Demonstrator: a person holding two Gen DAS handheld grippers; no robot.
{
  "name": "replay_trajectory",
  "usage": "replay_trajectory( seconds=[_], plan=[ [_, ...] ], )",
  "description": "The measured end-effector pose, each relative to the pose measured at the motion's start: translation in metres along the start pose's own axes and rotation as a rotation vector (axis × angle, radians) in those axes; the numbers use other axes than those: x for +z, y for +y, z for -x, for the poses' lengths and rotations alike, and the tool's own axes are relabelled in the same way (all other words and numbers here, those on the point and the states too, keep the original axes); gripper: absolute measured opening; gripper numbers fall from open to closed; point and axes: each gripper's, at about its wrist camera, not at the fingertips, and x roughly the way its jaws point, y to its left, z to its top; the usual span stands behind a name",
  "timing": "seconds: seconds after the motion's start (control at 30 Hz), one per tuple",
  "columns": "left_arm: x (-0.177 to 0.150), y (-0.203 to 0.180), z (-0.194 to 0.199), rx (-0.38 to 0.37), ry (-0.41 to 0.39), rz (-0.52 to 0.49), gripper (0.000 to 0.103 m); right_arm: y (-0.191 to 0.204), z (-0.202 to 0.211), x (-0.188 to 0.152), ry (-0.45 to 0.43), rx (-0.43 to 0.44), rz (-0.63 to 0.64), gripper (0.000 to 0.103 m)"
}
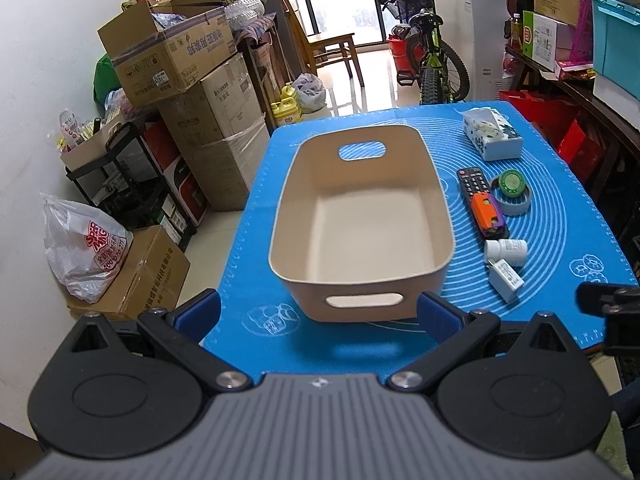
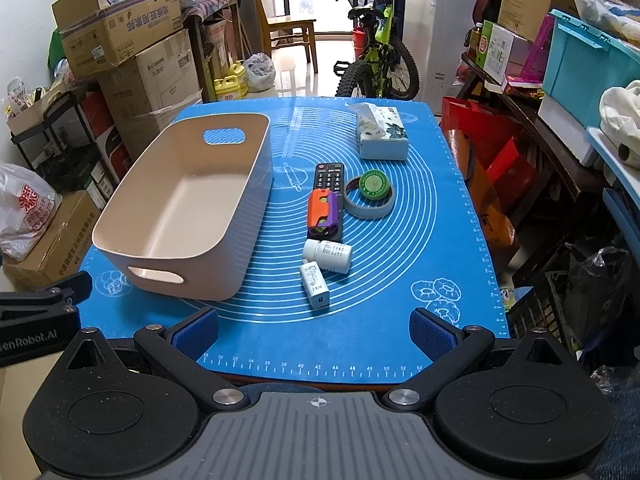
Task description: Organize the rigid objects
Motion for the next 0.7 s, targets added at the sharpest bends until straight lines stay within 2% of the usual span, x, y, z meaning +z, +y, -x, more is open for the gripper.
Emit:
replay_trajectory(
  seconds=[0.27, 0.43, 0.7],
  plan=[
    [0.015, 0.019, -0.032, -0.007, 0.014, -0.006, 0.103, 0.012, -0.011, 0.022, -0.023, -0.018, 0.034, 0.101],
    [0.027, 0.032, -0.06, -0.03, 0.047, 0.02, 0.103, 0.026, -0.037, 0.039, 0.014, 0.016, 0.027, 0.101],
    [0.049, 0.042, -0.108, -0.056, 0.084, -0.009, 0.103, 0.029, -0.095, 0.062, 0.053, 0.032, -0.036, 0.101]
  ],
)
